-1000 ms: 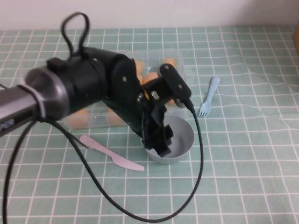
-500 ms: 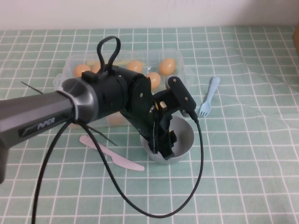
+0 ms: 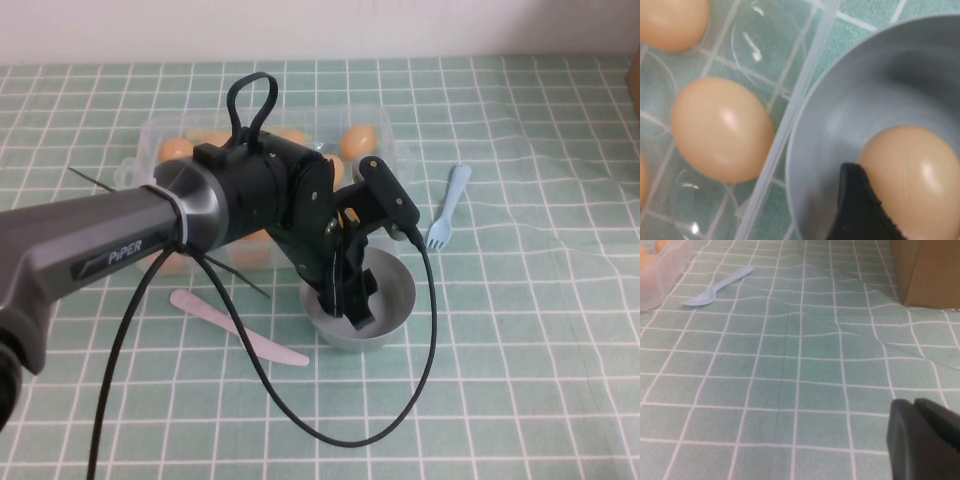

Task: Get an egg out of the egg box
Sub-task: Place the egg in the bowl

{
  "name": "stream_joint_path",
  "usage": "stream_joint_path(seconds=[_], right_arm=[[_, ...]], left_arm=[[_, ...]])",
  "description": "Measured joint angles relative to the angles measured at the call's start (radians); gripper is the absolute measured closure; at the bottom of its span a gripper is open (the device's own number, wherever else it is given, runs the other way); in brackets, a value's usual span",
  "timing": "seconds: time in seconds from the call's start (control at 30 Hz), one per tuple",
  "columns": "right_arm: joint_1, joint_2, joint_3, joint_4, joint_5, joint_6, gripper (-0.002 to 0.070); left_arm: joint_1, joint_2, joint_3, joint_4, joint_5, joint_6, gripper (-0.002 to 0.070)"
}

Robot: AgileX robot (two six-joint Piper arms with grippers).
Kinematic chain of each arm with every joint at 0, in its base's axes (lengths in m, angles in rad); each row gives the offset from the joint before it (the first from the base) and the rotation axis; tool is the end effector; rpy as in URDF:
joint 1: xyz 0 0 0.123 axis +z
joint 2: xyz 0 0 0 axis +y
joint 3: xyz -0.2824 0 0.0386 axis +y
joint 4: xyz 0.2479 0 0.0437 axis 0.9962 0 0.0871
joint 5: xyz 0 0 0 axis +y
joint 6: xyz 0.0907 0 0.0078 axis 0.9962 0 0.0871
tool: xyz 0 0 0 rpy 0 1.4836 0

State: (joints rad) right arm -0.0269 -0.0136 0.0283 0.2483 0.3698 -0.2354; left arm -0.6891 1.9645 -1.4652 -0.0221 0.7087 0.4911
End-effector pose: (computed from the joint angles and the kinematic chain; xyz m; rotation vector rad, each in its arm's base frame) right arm 0.0527 0.0067 0.1720 -0.0398 1.8566 0.0617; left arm 0.3249 -0.2694 0.2066 1.4841 2.2487 -0.0854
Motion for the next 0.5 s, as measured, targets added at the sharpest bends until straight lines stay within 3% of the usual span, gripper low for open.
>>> stream_joint_path(seconds=[0.5], right_arm=[[0.0, 0.0, 0.0, 0.0, 0.0, 0.0, 0.0694]], left_arm=[[0.01, 0.019, -0.005, 0.013, 0.018, -0.006, 0.0305]])
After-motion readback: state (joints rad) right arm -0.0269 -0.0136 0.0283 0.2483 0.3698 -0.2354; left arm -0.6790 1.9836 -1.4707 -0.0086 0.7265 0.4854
